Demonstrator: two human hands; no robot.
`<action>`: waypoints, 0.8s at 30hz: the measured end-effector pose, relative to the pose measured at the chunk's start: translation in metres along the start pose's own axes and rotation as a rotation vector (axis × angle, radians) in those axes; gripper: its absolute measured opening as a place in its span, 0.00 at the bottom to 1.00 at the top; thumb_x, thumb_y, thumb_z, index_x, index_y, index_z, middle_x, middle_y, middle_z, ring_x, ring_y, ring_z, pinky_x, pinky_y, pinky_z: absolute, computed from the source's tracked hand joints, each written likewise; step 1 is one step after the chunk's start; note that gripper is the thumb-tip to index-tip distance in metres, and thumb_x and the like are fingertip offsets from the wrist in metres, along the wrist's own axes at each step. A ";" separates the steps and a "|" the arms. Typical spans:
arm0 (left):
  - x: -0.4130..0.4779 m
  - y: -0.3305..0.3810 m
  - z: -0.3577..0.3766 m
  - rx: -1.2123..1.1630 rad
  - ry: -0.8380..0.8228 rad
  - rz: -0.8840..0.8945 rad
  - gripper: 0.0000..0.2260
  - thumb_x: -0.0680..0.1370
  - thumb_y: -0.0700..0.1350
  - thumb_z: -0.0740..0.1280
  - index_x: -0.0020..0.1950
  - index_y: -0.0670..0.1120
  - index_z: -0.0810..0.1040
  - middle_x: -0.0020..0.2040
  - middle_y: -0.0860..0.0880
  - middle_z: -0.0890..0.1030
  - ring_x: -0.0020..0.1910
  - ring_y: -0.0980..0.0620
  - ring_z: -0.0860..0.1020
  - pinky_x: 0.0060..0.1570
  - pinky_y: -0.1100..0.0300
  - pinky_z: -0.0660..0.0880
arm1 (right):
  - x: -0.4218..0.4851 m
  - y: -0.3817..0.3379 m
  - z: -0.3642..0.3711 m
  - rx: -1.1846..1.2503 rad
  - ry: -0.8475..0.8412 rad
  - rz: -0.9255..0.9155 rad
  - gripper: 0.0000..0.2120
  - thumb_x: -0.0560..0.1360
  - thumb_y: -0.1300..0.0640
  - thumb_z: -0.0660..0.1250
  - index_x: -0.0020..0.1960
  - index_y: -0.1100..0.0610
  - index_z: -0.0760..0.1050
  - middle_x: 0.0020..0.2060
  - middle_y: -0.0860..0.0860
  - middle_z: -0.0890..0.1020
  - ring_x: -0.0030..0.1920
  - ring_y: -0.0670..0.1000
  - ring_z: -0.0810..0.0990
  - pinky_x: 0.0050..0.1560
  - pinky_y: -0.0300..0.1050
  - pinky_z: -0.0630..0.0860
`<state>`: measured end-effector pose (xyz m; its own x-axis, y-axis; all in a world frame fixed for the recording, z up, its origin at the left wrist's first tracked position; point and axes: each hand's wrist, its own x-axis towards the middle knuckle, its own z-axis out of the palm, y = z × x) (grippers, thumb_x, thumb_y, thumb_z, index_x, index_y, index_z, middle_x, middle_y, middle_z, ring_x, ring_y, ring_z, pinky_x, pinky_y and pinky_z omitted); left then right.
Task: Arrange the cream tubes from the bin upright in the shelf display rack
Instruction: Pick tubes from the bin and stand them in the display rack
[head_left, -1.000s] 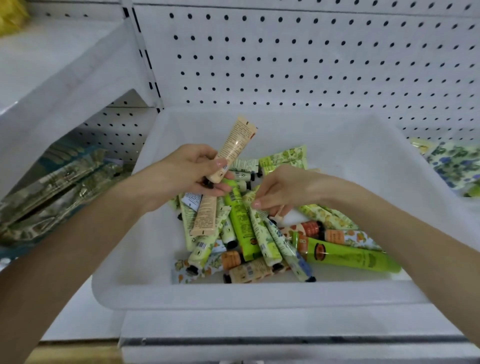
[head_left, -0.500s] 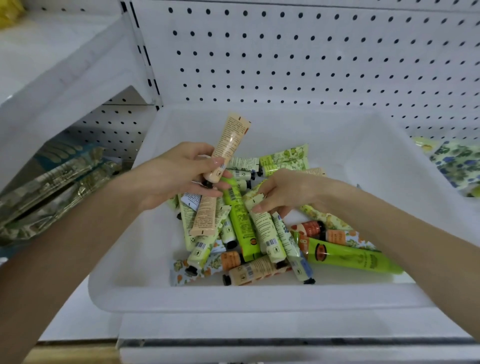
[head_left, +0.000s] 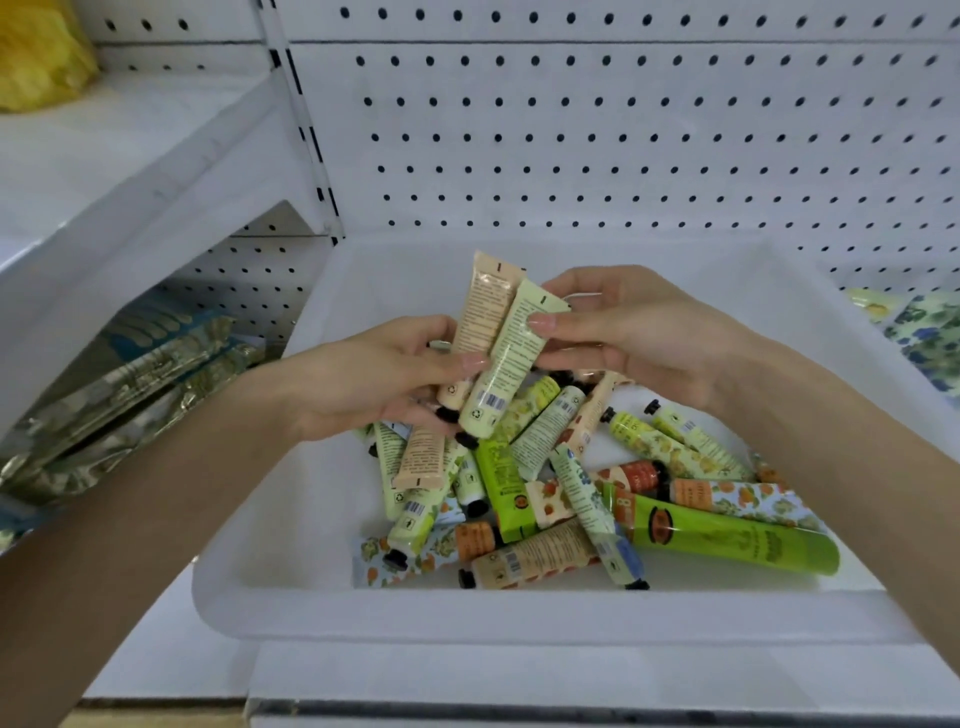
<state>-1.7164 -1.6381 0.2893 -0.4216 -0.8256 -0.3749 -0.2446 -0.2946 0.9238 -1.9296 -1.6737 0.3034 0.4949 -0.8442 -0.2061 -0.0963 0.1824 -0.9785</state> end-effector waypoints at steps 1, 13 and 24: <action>0.000 0.000 0.001 0.012 -0.003 0.003 0.20 0.75 0.45 0.65 0.67 0.45 0.70 0.56 0.48 0.83 0.54 0.50 0.82 0.48 0.57 0.80 | 0.000 0.000 0.002 0.010 0.016 -0.014 0.06 0.72 0.66 0.69 0.49 0.64 0.75 0.47 0.59 0.84 0.47 0.54 0.84 0.44 0.39 0.81; -0.003 0.006 0.009 0.211 0.099 0.097 0.15 0.66 0.48 0.71 0.53 0.49 0.78 0.43 0.51 0.85 0.41 0.53 0.84 0.41 0.61 0.80 | -0.002 0.001 0.013 0.048 0.068 -0.047 0.07 0.71 0.65 0.70 0.47 0.65 0.74 0.46 0.61 0.84 0.45 0.55 0.85 0.44 0.40 0.81; -0.005 0.005 0.008 0.234 0.084 0.074 0.16 0.68 0.45 0.69 0.54 0.44 0.77 0.46 0.47 0.85 0.46 0.51 0.84 0.54 0.49 0.78 | -0.001 0.019 -0.004 -0.937 -0.267 0.346 0.16 0.71 0.49 0.72 0.49 0.61 0.79 0.41 0.55 0.84 0.40 0.49 0.84 0.40 0.41 0.81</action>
<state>-1.7227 -1.6312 0.2952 -0.3747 -0.8806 -0.2901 -0.4148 -0.1206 0.9019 -1.9354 -1.6710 0.2850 0.4765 -0.6599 -0.5809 -0.8472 -0.1681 -0.5040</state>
